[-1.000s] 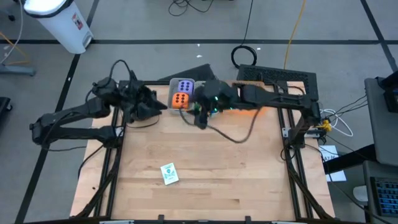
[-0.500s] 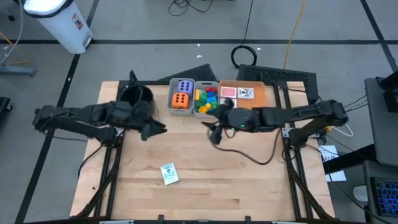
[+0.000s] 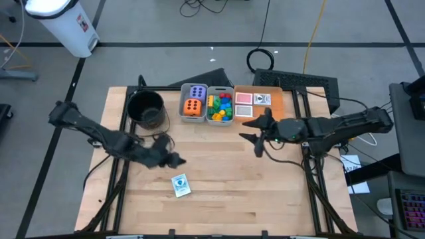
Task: Pick & Place Toys
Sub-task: Put the blue playing card into the orange bin
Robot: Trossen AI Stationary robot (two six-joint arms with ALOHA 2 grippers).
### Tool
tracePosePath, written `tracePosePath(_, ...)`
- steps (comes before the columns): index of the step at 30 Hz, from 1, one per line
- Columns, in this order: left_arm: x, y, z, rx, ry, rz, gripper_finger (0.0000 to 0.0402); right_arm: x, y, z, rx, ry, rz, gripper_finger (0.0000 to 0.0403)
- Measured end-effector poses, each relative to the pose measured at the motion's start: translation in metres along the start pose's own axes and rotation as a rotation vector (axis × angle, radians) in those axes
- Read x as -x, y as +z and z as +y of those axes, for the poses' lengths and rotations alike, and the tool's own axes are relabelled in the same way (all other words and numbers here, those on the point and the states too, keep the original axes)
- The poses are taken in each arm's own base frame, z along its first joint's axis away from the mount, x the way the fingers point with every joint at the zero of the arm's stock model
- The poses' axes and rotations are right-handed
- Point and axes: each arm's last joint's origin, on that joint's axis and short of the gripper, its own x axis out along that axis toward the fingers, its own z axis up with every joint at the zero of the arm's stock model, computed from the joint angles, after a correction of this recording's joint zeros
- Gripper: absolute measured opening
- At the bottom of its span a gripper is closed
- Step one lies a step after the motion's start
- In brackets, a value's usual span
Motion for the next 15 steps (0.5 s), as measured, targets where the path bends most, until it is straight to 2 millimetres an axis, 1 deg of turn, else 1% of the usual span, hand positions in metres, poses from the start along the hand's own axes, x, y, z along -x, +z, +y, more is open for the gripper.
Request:
tracePosePath(3,-0.018,-0.018,-0.015,0.073,0.051,0.025,0.0214,0.007,-0.008,-0.003,0.019,0.010,0.001,0.0203)
tracePosePath(7,-0.035,-0.037,-0.039,0.124,0.148,0.063,0.0214,0.012,-0.019,-0.007,0.017,0.023,0.011,0.0203)
tracePosePath(11,-0.044,-0.049,-0.058,0.178,0.313,0.092,0.0214,0.013,-0.027,-0.008,0.016,0.078,0.039,0.0203)
tracePosePath(15,-0.047,-0.056,-0.066,0.279,0.497,0.096,0.0214,0.014,-0.028,-0.008,0.017,0.110,0.049,0.0203)
